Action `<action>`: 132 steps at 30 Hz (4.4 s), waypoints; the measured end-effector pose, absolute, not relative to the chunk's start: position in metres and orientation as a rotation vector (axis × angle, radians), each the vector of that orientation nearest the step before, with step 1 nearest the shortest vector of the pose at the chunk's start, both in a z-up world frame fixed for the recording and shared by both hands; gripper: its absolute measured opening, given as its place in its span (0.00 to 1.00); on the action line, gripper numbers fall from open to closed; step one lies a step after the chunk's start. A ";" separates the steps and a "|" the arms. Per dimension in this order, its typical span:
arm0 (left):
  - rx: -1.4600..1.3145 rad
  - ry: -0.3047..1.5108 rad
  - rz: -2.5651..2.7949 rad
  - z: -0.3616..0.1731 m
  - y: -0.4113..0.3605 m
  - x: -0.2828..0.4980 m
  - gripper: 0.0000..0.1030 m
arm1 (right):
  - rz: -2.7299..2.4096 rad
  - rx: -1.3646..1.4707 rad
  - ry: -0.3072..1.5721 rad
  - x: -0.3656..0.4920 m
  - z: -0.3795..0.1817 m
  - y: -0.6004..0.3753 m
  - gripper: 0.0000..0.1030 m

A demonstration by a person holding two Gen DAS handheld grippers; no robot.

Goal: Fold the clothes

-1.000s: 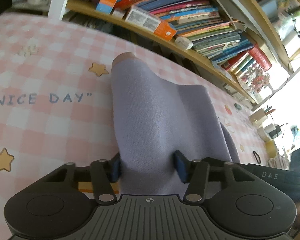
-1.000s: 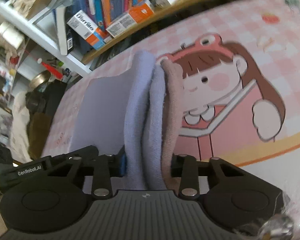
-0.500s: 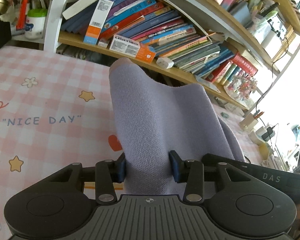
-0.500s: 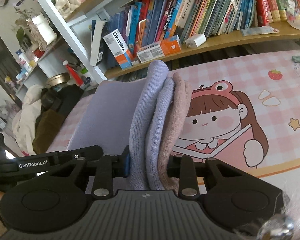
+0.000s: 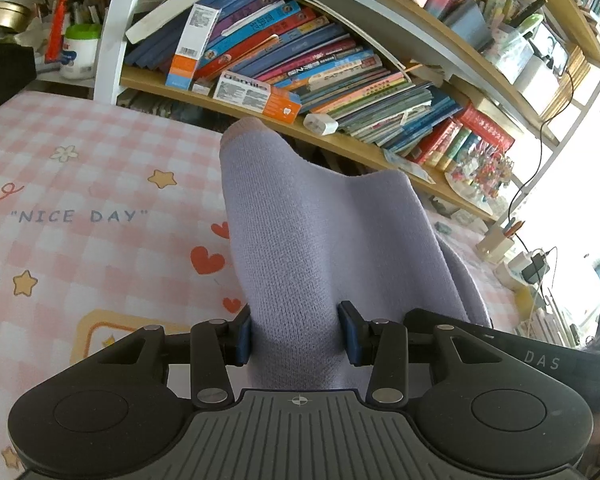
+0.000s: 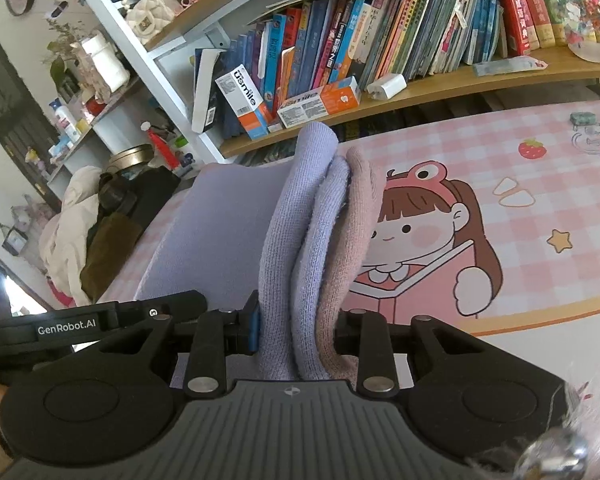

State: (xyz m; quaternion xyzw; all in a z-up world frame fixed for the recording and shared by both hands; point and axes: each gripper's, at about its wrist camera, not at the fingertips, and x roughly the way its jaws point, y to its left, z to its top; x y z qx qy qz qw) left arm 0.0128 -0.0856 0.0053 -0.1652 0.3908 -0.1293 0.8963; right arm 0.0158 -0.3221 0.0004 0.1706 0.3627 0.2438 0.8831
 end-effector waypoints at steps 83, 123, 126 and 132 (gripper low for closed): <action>-0.356 0.827 -0.281 -0.060 0.112 0.246 0.42 | 0.379 0.362 0.739 0.231 -0.043 -0.128 0.27; -0.101 0.654 -0.102 -0.008 0.083 0.125 0.97 | 0.143 0.120 0.678 0.125 -0.001 -0.131 1.00; -0.096 0.663 -0.093 -0.009 0.081 0.121 0.97 | 0.147 0.118 0.689 0.120 -0.004 -0.130 1.00; -0.080 0.674 -0.083 -0.011 0.078 0.114 0.99 | 0.142 0.118 0.706 0.114 -0.006 -0.129 1.00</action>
